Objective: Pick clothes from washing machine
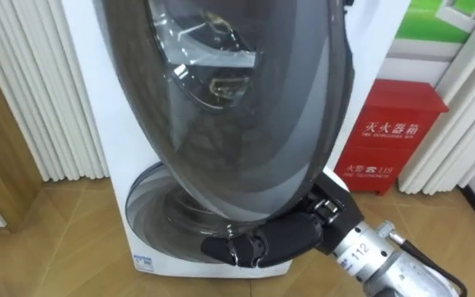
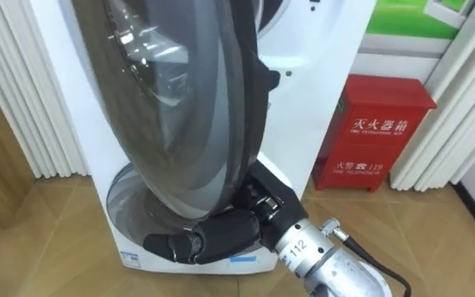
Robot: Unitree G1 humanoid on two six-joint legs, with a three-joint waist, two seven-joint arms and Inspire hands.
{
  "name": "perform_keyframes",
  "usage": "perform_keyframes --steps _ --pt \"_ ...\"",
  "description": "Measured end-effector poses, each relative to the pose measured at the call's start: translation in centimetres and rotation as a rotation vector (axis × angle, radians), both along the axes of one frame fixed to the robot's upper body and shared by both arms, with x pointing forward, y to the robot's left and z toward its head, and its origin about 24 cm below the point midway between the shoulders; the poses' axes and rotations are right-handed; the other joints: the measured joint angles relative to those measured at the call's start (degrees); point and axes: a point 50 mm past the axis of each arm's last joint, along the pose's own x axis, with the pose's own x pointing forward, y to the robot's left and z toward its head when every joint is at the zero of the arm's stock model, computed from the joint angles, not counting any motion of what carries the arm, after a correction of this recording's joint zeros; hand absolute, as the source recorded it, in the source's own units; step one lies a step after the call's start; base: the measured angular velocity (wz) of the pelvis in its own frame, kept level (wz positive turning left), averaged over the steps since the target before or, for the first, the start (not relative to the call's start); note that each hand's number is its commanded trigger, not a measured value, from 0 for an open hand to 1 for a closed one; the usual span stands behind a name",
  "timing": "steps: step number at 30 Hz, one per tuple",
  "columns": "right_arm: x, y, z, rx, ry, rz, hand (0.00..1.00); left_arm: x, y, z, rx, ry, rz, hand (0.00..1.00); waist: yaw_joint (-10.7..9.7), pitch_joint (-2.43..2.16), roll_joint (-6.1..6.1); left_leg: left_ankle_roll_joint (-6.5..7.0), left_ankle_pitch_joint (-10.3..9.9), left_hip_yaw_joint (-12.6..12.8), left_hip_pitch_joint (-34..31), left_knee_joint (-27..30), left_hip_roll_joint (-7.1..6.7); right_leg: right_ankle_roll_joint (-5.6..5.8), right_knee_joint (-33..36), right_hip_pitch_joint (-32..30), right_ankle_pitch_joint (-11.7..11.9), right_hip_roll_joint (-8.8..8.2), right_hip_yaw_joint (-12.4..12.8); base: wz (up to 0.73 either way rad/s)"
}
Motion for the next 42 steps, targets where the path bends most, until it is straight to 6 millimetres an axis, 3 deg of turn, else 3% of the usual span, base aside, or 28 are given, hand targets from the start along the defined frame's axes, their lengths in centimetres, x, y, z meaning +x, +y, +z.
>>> perform_keyframes --steps 8,14,22,28,42 --pt "-0.3 1.1 0.1 0.008 -0.002 0.05 0.0 0.2 0.0 0.0 0.013 -0.007 0.003 0.0 1.0 0.02 0.03 -0.46 0.3 -0.5 -0.5 0.0 0.34 -0.71 -0.1 -0.3 0.3 0.23 -0.5 0.01" --pt "-0.7 3.2 0.5 -0.003 -0.024 0.174 0.0 0.3 0.0 0.1 0.021 -0.008 0.007 0.0 1.8 0.06 -0.09 -0.57 0.3 -1.3 -0.7 0.0 0.33 -0.75 -0.1 -0.3 0.2 0.17 -0.9 0.05" --pt "-0.5 5.4 2.5 0.014 -0.116 0.321 0.0 1.0 0.0 0.2 0.018 -0.026 0.011 0.0 4.5 0.21 -0.93 -0.55 0.3 -4.0 -1.6 0.0 0.25 -0.55 -1.4 0.6 -0.1 -0.15 -3.2 0.18" --pt "-0.5 6.4 3.7 0.024 -0.165 0.384 0.0 0.9 -0.1 0.1 0.008 -0.03 0.053 0.0 4.7 0.31 -0.85 -0.53 0.4 -4.5 -1.6 -0.4 -0.04 -0.02 -1.9 1.1 -0.6 -0.44 -3.6 0.08" --pt "-0.7 6.6 3.6 0.017 -0.171 0.422 0.0 0.8 -0.3 0.0 0.002 -0.023 0.068 0.0 4.7 0.58 -0.74 -0.5 0.4 -4.5 -1.5 -0.5 -0.69 0.84 -2.2 1.7 -1.1 -1.11 -3.8 0.02"
